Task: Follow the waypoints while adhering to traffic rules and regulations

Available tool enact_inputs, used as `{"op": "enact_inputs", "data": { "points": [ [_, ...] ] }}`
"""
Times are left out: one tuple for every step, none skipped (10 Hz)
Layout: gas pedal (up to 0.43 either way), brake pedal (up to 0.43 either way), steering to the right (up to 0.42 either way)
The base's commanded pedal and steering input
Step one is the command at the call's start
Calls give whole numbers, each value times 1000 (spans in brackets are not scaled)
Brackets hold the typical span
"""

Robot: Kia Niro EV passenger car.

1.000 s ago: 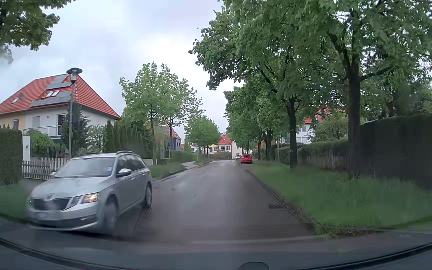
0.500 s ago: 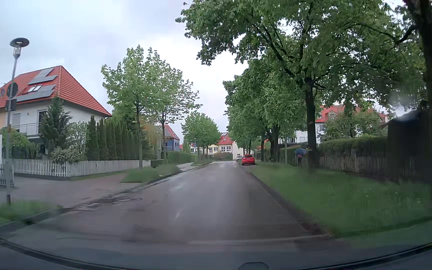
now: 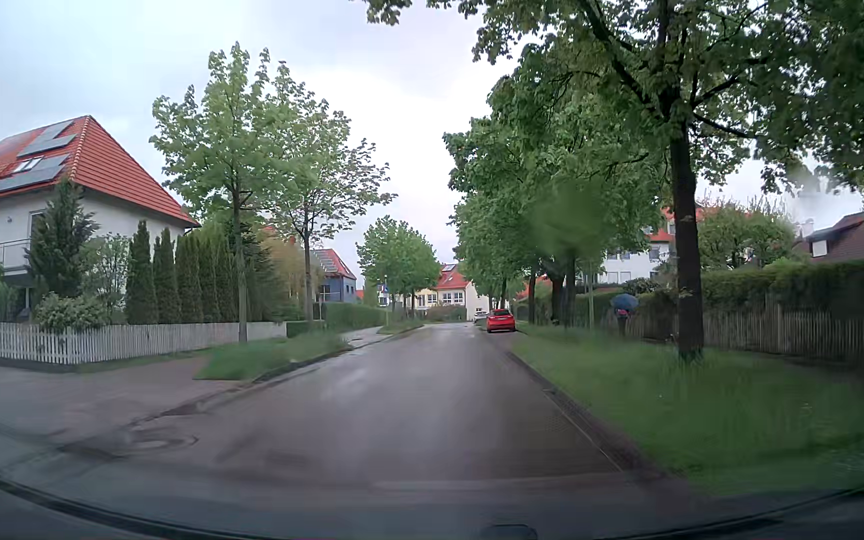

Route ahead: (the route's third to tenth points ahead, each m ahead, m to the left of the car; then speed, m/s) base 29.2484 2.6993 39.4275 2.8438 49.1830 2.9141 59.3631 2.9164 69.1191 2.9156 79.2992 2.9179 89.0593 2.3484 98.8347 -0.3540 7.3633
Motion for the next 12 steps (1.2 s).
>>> {"op": "enact_inputs", "data": {
  "points": [
    [130,0,-3],
    [130,0,-3],
    [130,0,-3],
    [130,0,-3],
    [130,0,-2],
    [130,0,-1],
    [130,0,-1],
    [130,0,-1],
    [130,0,-1],
    [130,0,-1],
    [130,0,-1],
    [130,0,-1]
  ]
}}
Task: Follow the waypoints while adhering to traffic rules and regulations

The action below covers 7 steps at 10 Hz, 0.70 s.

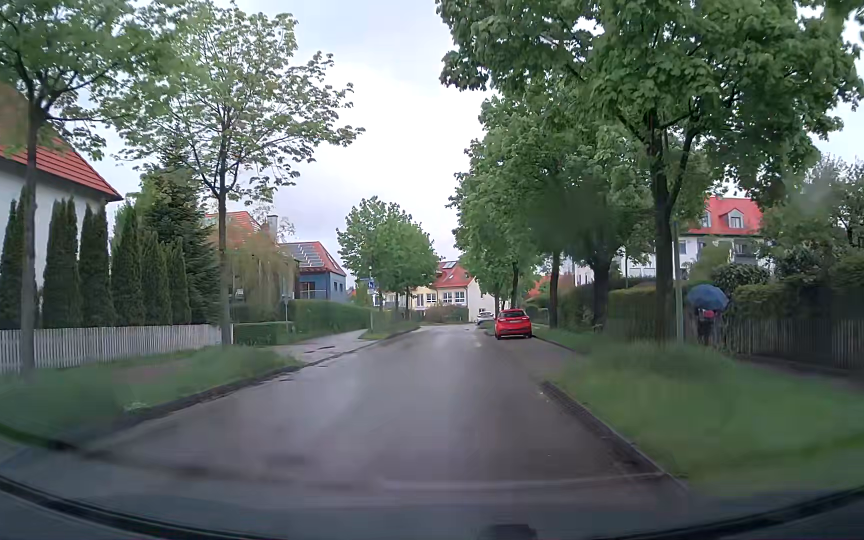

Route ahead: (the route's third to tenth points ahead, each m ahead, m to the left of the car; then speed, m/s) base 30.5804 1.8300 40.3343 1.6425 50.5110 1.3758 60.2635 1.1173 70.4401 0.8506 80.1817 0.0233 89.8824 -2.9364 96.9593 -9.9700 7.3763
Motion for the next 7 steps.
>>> {"op": "enact_inputs", "data": {
  "points": [
    [130,0,-1],
    [130,0,0],
    [130,0,-1],
    [130,0,-1],
    [130,0,-1],
    [130,0,-1],
    [130,0,-1]
  ]
}}
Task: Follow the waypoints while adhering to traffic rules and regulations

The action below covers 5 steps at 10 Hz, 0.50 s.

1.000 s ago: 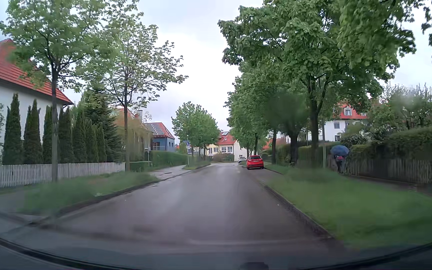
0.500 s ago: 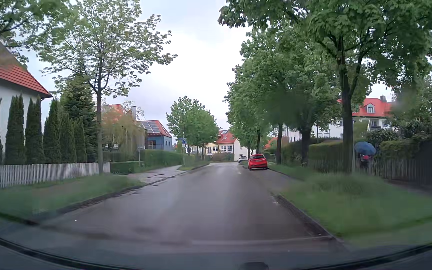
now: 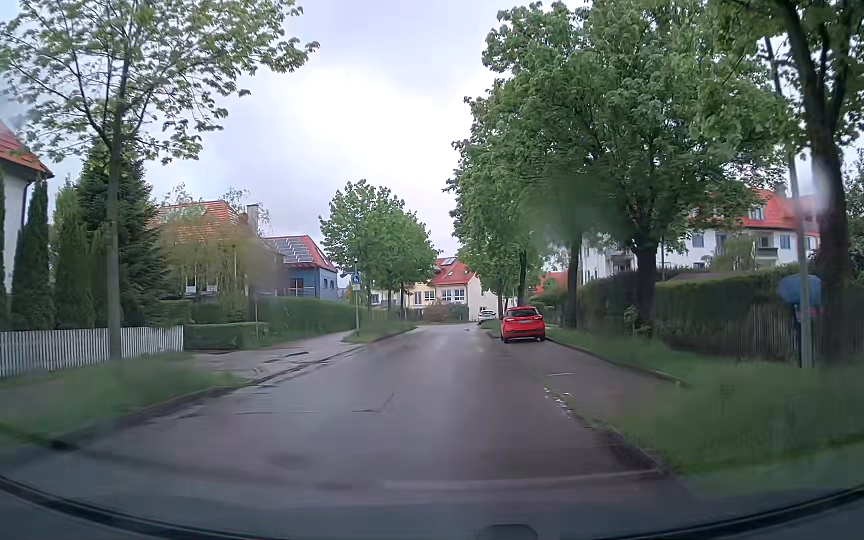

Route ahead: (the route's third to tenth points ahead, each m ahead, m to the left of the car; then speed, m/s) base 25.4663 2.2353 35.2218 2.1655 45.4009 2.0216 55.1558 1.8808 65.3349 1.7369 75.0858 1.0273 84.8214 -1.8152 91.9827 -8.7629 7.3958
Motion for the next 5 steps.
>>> {"op": "enact_inputs", "data": {
  "points": [
    [130,0,-1],
    [130,0,-2],
    [130,0,-2],
    [130,0,-2],
    [130,0,-2]
  ]
}}
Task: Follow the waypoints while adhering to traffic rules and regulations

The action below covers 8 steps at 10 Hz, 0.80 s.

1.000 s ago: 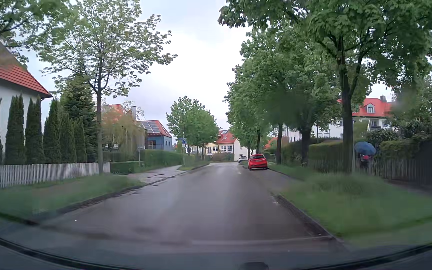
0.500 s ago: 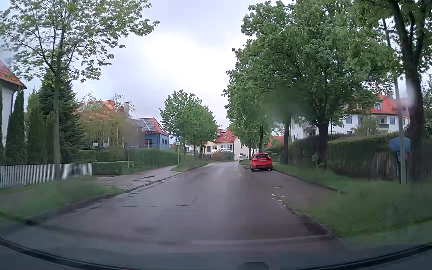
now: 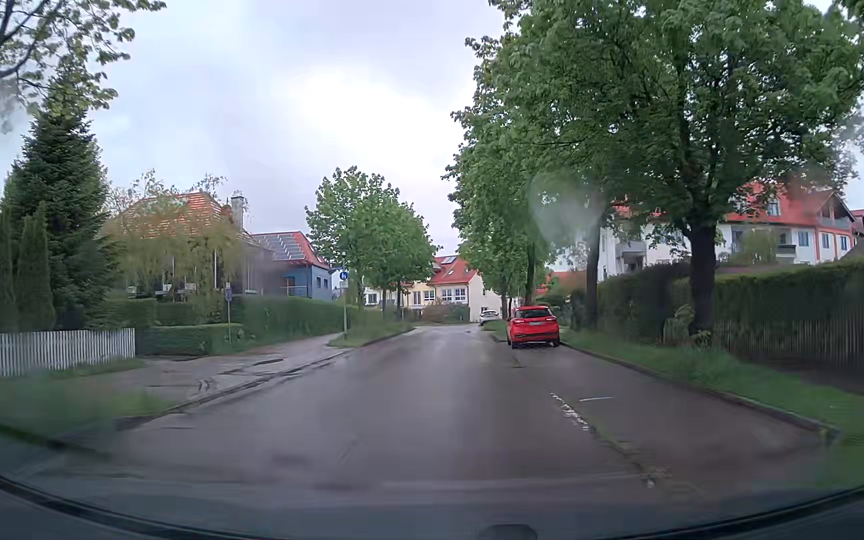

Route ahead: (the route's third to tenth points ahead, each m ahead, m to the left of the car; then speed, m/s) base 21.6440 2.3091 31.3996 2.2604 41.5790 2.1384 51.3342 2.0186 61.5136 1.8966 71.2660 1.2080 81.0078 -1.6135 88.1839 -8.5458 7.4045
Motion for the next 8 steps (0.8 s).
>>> {"op": "enact_inputs", "data": {
  "points": [
    [130,0,-3],
    [130,0,-3],
    [130,0,-3],
    [130,0,-3],
    [130,0,-3],
    [130,0,-3],
    [118,0,-3],
    [118,0,-3]
  ]
}}
